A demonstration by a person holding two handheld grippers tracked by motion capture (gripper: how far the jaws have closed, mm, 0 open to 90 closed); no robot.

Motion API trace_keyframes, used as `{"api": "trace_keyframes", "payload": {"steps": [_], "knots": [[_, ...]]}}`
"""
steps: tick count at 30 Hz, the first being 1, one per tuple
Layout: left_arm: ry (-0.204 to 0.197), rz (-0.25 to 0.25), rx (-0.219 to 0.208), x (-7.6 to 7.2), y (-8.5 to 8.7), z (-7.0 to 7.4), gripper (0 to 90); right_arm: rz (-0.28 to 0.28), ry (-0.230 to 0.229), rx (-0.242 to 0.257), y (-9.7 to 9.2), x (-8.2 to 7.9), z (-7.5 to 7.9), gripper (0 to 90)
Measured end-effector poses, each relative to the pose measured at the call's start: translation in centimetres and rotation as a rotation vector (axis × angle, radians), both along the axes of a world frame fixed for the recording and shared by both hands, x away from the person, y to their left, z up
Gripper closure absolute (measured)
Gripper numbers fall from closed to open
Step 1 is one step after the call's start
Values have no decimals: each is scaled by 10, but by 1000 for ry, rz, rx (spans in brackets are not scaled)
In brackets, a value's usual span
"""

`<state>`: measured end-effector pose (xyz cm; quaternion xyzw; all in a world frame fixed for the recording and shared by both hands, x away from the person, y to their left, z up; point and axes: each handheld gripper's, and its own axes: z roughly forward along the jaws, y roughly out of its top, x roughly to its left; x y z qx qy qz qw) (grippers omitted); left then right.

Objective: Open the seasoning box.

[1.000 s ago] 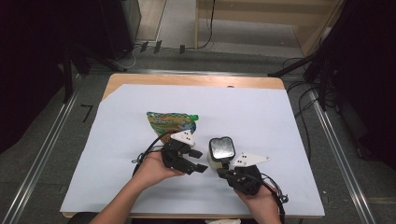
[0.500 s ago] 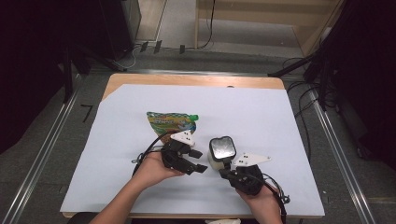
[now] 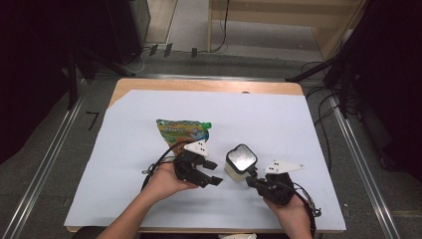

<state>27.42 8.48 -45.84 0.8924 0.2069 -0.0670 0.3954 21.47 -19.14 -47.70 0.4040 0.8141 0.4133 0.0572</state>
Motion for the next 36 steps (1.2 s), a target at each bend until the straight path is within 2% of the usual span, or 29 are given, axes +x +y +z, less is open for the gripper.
{"api": "trace_keyframes", "payload": {"steps": [8,14,17,25,31,33,36], "knots": [[-6,-5,-9,0,-4,-2,412,-47,6,3,-19,8,1,900],[-13,-8,-23,1,-11,-1,413,-59,11,-16,-32,17,0,900],[-23,-20,-25,2,-16,-1,382,-71,16,-19,-37,22,-1,900],[-17,-11,-42,7,-26,1,310,-84,17,-32,-44,33,-2,900],[-13,-12,-53,10,-35,6,293,-96,23,-19,-51,47,-3,900],[-28,-16,-48,13,-39,8,289,-94,17,-24,-52,52,-3,900],[-26,-4,-58,15,-44,9,290,-92,11,-41,-55,60,-4,900]]}}
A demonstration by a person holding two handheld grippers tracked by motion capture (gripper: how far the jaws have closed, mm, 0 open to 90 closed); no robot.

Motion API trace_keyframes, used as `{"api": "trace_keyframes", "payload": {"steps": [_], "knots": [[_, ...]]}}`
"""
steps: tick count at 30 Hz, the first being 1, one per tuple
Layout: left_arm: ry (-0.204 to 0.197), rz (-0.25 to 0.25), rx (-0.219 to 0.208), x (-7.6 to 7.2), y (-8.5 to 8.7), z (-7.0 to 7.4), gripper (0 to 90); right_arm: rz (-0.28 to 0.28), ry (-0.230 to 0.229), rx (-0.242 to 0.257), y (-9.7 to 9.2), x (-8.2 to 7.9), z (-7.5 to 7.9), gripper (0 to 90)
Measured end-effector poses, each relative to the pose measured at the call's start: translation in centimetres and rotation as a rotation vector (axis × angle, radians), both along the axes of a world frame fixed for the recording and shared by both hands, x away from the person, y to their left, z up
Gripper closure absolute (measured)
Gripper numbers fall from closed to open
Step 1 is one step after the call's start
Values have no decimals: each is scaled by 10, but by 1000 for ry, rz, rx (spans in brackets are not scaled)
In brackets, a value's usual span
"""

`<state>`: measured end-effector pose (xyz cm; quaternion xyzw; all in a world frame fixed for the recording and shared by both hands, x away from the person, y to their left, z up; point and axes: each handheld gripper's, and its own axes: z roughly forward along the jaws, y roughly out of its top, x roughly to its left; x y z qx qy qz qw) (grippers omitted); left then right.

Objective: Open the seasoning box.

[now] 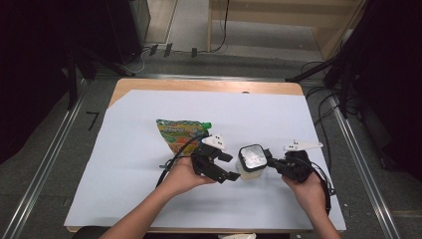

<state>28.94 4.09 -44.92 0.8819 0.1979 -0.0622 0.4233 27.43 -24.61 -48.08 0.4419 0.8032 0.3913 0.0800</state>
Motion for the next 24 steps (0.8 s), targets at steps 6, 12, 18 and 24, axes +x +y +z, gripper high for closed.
{"api": "trace_keyframes", "payload": {"steps": [6,12,18,24], "knots": [[-28,18,37,0,-1,0,289,-13,-7,20,-6,-2,5,900],[-19,38,17,3,-2,-2,276,-68,-24,24,-16,-3,10,900],[-22,56,11,4,-10,-5,223,-84,-14,-5,-12,9,4,900],[-48,61,39,5,-23,-10,195,-79,-7,-27,-9,21,-1,900]]}}
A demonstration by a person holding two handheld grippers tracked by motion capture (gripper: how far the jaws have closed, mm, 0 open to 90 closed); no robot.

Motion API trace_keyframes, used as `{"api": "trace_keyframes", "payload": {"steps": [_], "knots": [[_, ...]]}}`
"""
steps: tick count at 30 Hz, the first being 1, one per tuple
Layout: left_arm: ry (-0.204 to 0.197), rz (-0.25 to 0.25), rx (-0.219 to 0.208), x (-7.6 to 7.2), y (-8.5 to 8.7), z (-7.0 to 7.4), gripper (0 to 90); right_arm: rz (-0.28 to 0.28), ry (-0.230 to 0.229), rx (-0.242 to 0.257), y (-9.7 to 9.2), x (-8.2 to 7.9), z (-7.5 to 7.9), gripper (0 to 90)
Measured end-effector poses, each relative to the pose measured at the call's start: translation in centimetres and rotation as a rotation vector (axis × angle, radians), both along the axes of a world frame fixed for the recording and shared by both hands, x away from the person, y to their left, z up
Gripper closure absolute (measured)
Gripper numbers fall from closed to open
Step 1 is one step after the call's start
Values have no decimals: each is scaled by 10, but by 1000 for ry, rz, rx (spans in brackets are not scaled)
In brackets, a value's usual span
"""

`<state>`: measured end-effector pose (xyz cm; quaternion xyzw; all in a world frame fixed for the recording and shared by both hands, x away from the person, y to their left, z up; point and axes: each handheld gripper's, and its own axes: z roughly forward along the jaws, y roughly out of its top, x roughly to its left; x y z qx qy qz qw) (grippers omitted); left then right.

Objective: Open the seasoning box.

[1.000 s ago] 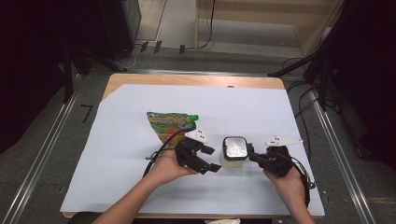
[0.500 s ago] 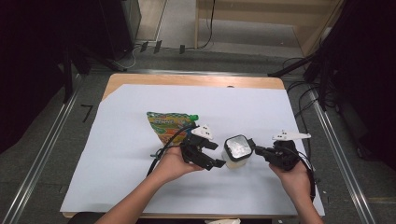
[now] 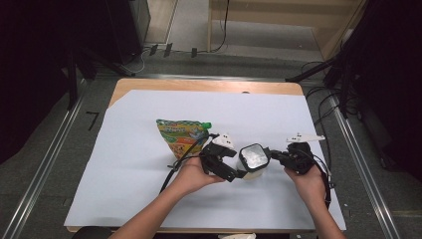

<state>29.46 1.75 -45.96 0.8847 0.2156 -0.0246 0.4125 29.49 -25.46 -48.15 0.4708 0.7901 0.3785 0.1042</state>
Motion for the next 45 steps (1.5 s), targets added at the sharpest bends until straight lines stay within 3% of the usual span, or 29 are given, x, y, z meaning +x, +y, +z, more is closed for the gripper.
{"api": "trace_keyframes", "payload": {"steps": [7,13,16,24,34,45], "knots": [[-16,24,3,3,-11,-8,188,2,-7,-3,0,0,-1,900],[-37,30,3,2,-15,-10,173,-13,-28,33,-6,1,6,900],[-43,30,5,2,-17,-10,166,-8,-9,31,-2,7,2,900],[-78,26,-5,2,-21,-13,158,-14,-12,-2,3,9,-1,900],[-113,37,23,-2,-23,-9,167,-20,-15,-1,4,8,-2,900],[-116,33,8,-3,-21,-3,172,-13,-8,1,5,7,-2,900]]}}
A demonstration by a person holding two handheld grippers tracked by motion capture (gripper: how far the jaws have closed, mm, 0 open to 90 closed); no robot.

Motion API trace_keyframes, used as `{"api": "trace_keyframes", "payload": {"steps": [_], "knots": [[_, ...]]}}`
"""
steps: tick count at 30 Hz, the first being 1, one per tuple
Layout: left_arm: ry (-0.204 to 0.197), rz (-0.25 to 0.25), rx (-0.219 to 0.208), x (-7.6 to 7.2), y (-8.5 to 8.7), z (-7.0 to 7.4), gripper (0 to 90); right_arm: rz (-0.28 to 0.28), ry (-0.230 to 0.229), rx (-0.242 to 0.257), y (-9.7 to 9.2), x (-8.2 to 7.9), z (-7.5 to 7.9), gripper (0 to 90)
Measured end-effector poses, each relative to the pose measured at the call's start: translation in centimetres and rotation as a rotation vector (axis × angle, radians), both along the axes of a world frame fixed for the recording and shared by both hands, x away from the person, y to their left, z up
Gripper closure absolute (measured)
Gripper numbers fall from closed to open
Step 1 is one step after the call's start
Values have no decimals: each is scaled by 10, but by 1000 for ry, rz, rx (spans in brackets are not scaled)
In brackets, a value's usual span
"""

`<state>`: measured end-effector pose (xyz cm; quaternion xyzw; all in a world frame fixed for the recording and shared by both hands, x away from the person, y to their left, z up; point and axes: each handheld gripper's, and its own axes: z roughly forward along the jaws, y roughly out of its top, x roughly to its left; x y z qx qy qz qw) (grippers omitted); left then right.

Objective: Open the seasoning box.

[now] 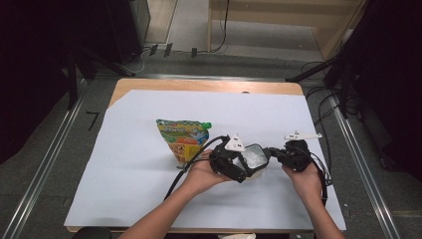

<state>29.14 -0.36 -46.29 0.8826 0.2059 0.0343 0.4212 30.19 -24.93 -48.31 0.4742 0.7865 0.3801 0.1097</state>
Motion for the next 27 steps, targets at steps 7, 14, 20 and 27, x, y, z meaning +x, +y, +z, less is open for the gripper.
{"api": "trace_keyframes", "payload": {"steps": [7,14,20,27], "knots": [[1,-12,-6,0,1,7,170,13,-3,-4,1,-1,0,900],[-8,-20,-4,0,-1,14,170,12,-3,1,2,-3,1,900],[-8,-26,3,1,-2,17,170,15,-2,7,2,-4,2,900],[-2,-38,-15,0,-1,20,173,16,-4,5,2,-4,2,900]]}}
